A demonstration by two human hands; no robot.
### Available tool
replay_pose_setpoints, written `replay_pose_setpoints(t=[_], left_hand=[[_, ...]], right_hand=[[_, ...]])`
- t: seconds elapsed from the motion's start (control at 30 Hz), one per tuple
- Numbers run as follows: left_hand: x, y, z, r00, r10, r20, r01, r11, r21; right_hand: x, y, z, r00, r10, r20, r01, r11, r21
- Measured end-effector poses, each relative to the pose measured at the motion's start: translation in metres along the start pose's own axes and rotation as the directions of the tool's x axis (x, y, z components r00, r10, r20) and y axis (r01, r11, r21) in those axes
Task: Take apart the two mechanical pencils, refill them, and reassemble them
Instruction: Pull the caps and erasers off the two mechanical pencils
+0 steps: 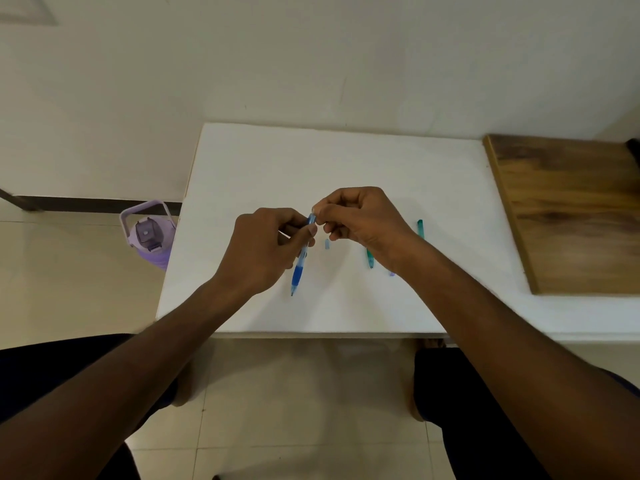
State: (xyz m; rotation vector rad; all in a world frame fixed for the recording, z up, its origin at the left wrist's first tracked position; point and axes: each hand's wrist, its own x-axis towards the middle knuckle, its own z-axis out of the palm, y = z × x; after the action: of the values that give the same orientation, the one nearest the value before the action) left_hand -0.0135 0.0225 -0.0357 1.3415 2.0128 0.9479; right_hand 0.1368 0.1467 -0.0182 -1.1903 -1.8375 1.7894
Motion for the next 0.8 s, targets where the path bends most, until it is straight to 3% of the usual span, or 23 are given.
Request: replay_pose_setpoints(t=[0.17, 0.27, 0.33, 0.4, 0.43, 0.47, 0.5, 0.57, 0.6, 0.67, 0.73, 0.8], left_hand=[[-0.001, 0.002, 0.002, 1.0, -0.017, 0.023, 0.018, 0.999, -0.034], [0.0, 0.005, 0.0, 1.0, -0.017, 0.024, 0.019, 0.995, -0.095], [-0.001, 0.005, -0.001, 1.0, -0.004, 0.022, 0.007, 0.992, -0.127], [-0.003, 0.003, -0.001, 0.999, 0.015, 0.045, -0.009, 0.992, -0.123], [-0.005, 0.002, 0.0, 0.998, 0.009, 0.063, -0.002, 0.992, -0.123], [-0.007, 0.001, 0.0, 0.997, -0.01, 0.075, 0.02, 0.992, -0.128], [-0.009, -0.001, 0.001, 0.996, -0.038, 0.077, 0.048, 0.99, -0.133], [-0.008, -0.004, 0.0, 0.994, -0.097, 0.048, 0.102, 0.987, -0.127], [-0.008, -0.005, -0.001, 0.991, -0.127, 0.03, 0.13, 0.985, -0.117], [-0.005, -0.007, -0.001, 0.983, -0.183, 0.012, 0.184, 0.98, -0.082], [-0.002, -0.009, 0.001, 0.969, -0.247, 0.029, 0.248, 0.965, -0.082], [0.0, -0.01, 0.006, 0.957, -0.287, 0.036, 0.289, 0.951, -0.107]], right_hand=[[0.002, -0.001, 0.004, 0.992, -0.115, -0.052, 0.107, 0.986, -0.131], [0.003, -0.001, 0.008, 0.992, -0.113, -0.053, 0.108, 0.99, -0.094], [0.003, -0.004, 0.012, 0.995, -0.073, -0.064, 0.075, 0.997, 0.025], [0.006, -0.009, 0.009, 0.993, -0.014, -0.114, 0.047, 0.955, 0.293], [0.009, -0.011, 0.003, 0.986, -0.008, -0.164, 0.066, 0.936, 0.346], [0.011, -0.012, -0.004, 0.972, -0.042, -0.233, 0.101, 0.964, 0.248], [0.013, -0.011, -0.011, 0.951, -0.112, -0.289, 0.115, 0.993, -0.006], [0.016, -0.002, -0.023, 0.951, -0.184, -0.248, 0.044, 0.875, -0.482], [0.016, 0.004, -0.024, 0.975, -0.112, -0.194, -0.023, 0.809, -0.587], [0.019, 0.019, -0.02, 0.988, 0.051, -0.146, -0.139, 0.704, -0.697], [0.02, 0.03, -0.014, 0.98, 0.097, -0.174, -0.196, 0.605, -0.772], [0.021, 0.036, -0.01, 0.973, 0.093, -0.212, -0.226, 0.573, -0.788]])
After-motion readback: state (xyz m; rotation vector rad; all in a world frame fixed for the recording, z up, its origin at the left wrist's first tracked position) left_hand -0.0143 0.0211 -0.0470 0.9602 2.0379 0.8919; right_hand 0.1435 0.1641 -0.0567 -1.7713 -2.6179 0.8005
